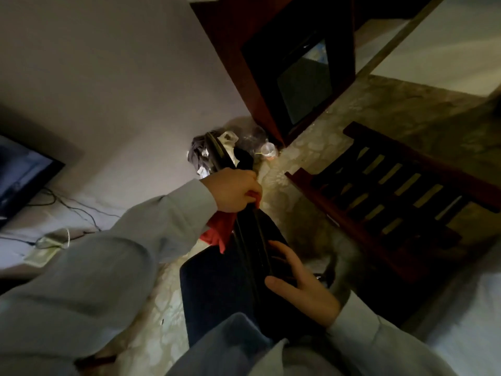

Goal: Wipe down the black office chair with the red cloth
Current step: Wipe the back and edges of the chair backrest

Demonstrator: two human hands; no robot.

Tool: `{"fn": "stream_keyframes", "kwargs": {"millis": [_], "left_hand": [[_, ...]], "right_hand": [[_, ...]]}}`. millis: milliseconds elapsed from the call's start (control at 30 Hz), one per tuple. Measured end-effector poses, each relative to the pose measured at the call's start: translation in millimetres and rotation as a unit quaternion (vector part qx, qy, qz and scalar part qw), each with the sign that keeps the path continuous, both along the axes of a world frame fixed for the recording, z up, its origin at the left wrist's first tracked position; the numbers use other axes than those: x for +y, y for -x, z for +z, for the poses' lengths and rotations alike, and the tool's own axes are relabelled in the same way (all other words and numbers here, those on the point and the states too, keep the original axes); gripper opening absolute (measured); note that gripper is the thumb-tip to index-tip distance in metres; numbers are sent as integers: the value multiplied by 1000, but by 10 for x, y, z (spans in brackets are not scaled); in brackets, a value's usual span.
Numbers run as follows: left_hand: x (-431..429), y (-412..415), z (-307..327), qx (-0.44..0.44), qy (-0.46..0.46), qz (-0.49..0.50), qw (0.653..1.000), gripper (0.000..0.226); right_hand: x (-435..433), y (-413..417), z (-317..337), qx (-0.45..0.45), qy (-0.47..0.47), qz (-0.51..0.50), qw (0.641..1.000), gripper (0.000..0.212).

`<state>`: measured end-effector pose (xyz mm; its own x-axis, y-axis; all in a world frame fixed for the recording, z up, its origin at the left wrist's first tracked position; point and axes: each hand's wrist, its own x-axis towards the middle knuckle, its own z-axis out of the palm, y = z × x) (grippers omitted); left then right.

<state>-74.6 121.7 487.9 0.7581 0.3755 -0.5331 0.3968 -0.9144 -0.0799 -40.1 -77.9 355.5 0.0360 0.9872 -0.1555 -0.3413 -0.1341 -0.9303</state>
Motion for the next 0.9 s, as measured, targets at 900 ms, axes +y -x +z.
{"fn": "stream_keyframes", "kwargs": {"millis": [900], "left_hand": [[-687,255,-27,-85,-43,39,995,23]], "right_hand": [[-366,-2,-149,55,-37,42,997,80]]}}
